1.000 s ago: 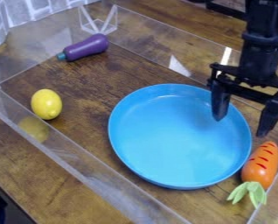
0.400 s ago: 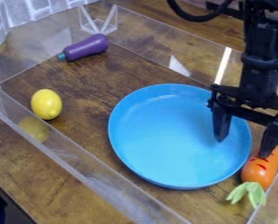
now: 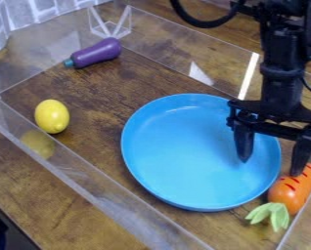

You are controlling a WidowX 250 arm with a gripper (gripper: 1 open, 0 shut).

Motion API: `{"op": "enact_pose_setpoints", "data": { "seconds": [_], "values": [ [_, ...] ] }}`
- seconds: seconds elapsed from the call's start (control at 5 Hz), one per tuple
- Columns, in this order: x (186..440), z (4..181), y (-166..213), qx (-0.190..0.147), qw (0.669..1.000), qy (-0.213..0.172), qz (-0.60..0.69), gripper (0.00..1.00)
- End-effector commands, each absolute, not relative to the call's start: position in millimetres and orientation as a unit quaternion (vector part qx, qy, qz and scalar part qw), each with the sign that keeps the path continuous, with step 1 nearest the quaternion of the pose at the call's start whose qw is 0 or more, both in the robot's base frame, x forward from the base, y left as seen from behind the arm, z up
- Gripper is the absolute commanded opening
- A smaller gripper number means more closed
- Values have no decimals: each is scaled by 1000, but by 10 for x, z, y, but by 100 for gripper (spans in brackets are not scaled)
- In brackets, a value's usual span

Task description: Move the carrot to the left side

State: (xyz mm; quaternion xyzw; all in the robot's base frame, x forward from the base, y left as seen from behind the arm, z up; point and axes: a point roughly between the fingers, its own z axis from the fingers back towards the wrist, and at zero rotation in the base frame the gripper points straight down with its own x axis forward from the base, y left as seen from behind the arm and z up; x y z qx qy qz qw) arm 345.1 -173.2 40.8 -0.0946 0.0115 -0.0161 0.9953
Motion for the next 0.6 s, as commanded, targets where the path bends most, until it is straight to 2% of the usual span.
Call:
{"op": "enact_pose_setpoints", "data": {
  "seconds": [0.0, 0.4],
  "values": [
    [3389, 342, -1779, -97, 995, 8, -23, 100],
    [3247, 181, -1850, -100, 991, 21, -85, 100]
  ]
}}
